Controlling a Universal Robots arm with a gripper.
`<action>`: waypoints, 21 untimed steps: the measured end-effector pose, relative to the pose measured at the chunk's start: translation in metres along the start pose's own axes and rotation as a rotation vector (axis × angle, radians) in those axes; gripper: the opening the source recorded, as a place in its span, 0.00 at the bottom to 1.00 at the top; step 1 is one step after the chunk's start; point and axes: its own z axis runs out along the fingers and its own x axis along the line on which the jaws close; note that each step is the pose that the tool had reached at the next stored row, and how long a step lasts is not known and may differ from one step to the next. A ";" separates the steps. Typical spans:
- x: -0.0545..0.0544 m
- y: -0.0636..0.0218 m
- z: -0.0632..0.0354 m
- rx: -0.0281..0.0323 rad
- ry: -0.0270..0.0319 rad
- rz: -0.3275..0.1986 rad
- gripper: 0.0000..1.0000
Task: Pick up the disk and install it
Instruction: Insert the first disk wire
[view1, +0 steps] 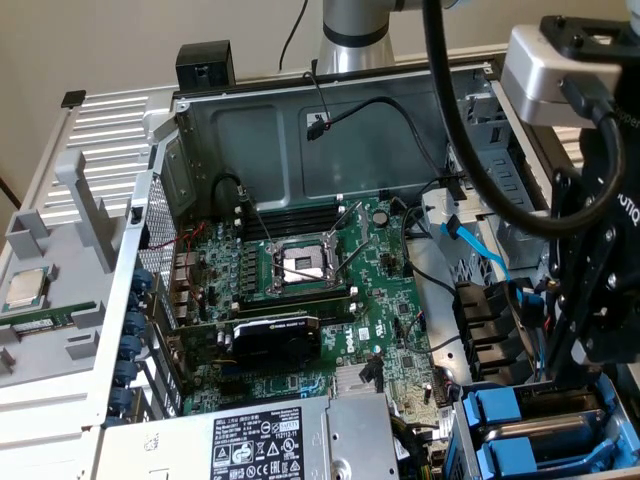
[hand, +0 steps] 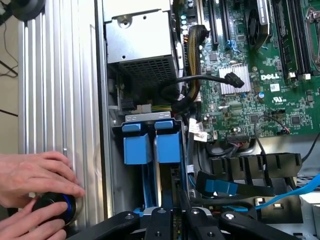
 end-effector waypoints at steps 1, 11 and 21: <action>0.000 0.0002 0.0002 0.0008 0.0005 -0.006 0.16; 0.000 0.0005 0.0007 0.0034 0.0005 -0.027 0.16; -0.002 0.0019 0.0019 0.0035 0.0004 -0.027 0.16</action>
